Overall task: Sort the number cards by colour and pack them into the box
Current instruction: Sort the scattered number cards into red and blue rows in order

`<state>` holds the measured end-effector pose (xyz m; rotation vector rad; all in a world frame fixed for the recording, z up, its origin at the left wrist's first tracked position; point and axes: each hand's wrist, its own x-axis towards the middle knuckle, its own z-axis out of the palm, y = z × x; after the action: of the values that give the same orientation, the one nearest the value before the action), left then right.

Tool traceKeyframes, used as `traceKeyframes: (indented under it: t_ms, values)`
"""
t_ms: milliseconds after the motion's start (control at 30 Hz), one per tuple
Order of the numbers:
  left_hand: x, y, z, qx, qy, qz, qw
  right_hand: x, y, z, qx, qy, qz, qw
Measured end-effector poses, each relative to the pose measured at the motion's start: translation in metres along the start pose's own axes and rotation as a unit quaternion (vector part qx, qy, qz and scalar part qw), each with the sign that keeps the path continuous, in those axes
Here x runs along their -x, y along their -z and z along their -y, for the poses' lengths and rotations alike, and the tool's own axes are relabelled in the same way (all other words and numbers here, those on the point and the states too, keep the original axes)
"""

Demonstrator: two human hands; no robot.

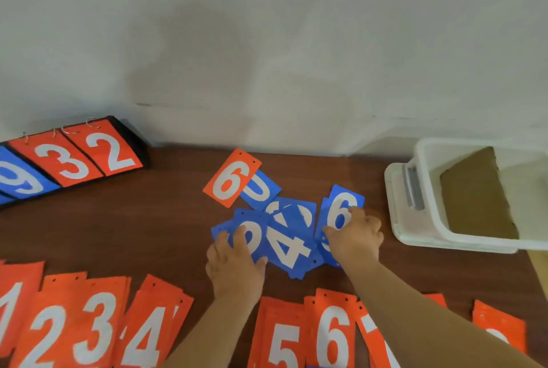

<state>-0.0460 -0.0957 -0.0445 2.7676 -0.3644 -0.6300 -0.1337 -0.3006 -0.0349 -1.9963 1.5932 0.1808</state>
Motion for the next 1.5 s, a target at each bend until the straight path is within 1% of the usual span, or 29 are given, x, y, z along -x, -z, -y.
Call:
traceKeyframes:
  t_ms: [67, 200, 300, 400, 500, 633, 767, 867, 967, 1100, 1267, 1333, 1433, 1500]
  values:
    - [-0.003, 0.0, 0.002, 0.014, 0.004, 0.001, 1.0, -0.006, -0.004, 0.001, 0.003, -0.014, -0.005, 1.0]
    - [-0.01, 0.003, 0.006, 0.024, 0.031, 0.004, 0.999, -0.015, -0.007, 0.004, -0.055, -0.06, 0.011, 0.997]
    - [-0.014, 0.005, 0.009, 0.05, 0.046, 0.014, 0.998, -0.017, -0.007, 0.001, -0.078, -0.062, 0.022, 0.995]
    - [-0.016, 0.006, 0.014, 0.084, 0.047, 0.019, 0.995, -0.015, -0.007, -0.003, -0.093, -0.046, 0.009, 0.995]
    - [-0.015, 0.009, 0.016, 0.096, 0.027, 0.015, 0.995, -0.01, -0.002, -0.01, -0.095, -0.016, -0.012, 0.995]
    - [-0.008, 0.014, 0.012, 0.083, 0.002, 0.016, 0.996, -0.003, 0.008, -0.023, -0.116, -0.016, -0.021, 0.993]
    - [0.0, 0.023, 0.008, 0.056, -0.068, 0.005, 0.996, 0.003, 0.018, -0.032, -0.119, -0.005, -0.021, 0.993]
    - [0.003, 0.03, 0.005, 0.091, -0.071, -0.002, 0.993, 0.011, 0.026, -0.034, -0.117, 0.013, -0.025, 0.993]
    - [0.004, 0.038, 0.002, 0.112, -0.057, -0.004, 0.992, 0.022, 0.035, -0.035, -0.14, 0.027, -0.022, 0.99]
    - [0.009, 0.052, -0.004, 0.143, -0.047, -0.015, 0.988, 0.036, 0.046, -0.036, -0.162, 0.065, -0.016, 0.985]
    - [0.031, 0.074, -0.003, 0.199, -0.084, -0.048, 0.975, 0.072, 0.075, -0.035, -0.168, 0.139, -0.005, 0.976]
    - [0.048, 0.086, -0.005, 0.223, -0.096, -0.049, 0.969, 0.093, 0.09, -0.038, -0.178, 0.172, 0.009, 0.969]
    - [0.079, 0.111, -0.007, 0.24, -0.145, -0.044, 0.959, 0.122, 0.12, -0.044, -0.158, 0.226, 0.026, 0.961]
    - [0.101, 0.127, -0.007, 0.237, -0.184, -0.052, 0.952, 0.137, 0.144, -0.045, -0.144, 0.258, 0.016, 0.955]
